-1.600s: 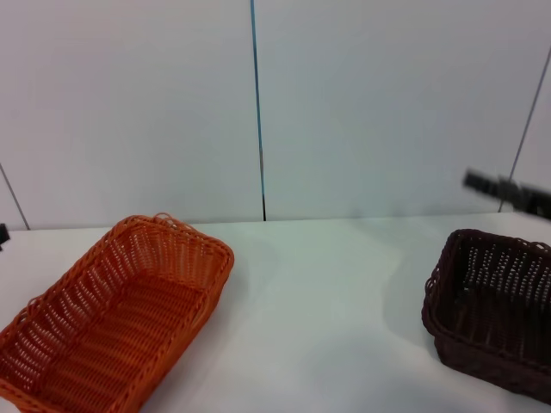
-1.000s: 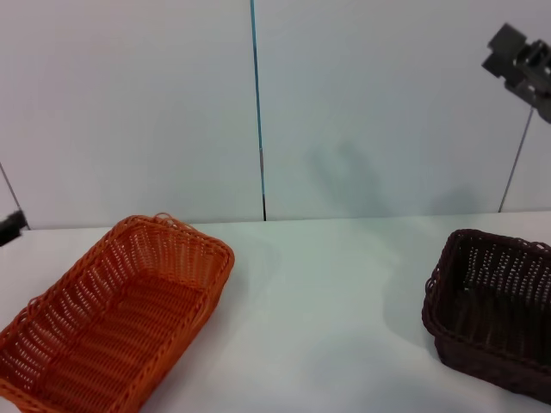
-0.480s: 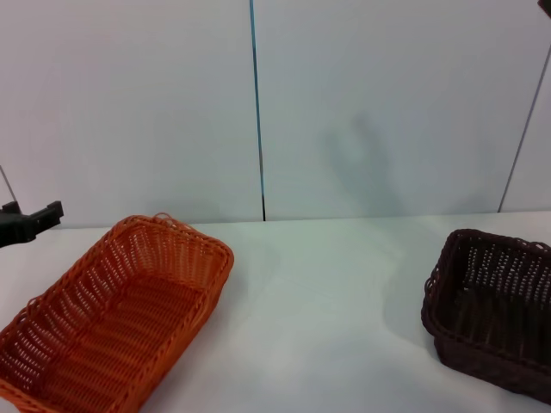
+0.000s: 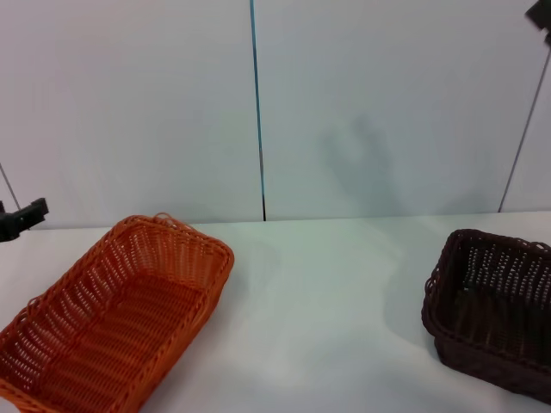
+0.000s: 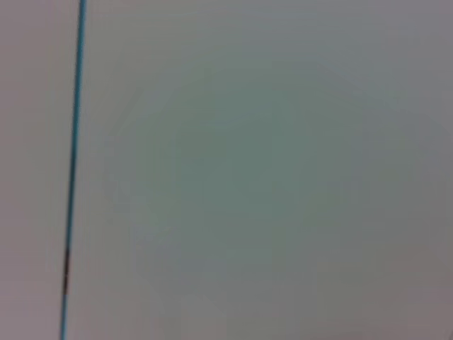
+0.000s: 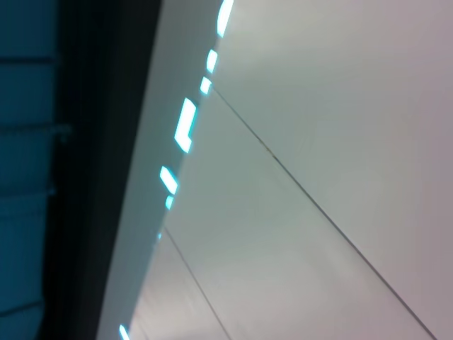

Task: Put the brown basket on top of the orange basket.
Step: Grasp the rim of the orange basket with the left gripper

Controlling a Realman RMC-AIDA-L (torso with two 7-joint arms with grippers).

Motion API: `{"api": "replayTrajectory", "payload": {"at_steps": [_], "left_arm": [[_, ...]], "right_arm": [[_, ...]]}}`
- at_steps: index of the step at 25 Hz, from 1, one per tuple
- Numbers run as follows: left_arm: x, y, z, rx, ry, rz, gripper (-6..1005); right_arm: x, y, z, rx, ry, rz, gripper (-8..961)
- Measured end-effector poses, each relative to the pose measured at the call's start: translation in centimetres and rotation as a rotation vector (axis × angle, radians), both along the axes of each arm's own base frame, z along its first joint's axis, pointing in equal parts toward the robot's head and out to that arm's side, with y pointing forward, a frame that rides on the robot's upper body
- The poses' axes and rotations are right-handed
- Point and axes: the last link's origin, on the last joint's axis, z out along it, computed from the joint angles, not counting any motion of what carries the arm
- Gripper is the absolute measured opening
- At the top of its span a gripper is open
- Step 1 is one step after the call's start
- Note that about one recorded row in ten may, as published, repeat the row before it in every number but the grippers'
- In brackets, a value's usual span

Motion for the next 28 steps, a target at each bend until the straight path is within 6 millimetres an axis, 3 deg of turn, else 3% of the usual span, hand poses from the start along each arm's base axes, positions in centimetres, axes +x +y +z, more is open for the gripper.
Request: {"api": "replayTrajectory", "payload": {"at_steps": [13,28], "left_arm": [[-0.9,-2.3,2.2,0.045,-0.051,0.025,764],[-1.1,-4.5,1.6,-0.068,-0.043,0.118,764]], "right_arm": [[1.1,0.9,-1.5,-0.043,-0.090,-0.096,911],[1.0,1.3,-2.9,-0.091,-0.200,-0.104,910]]}}
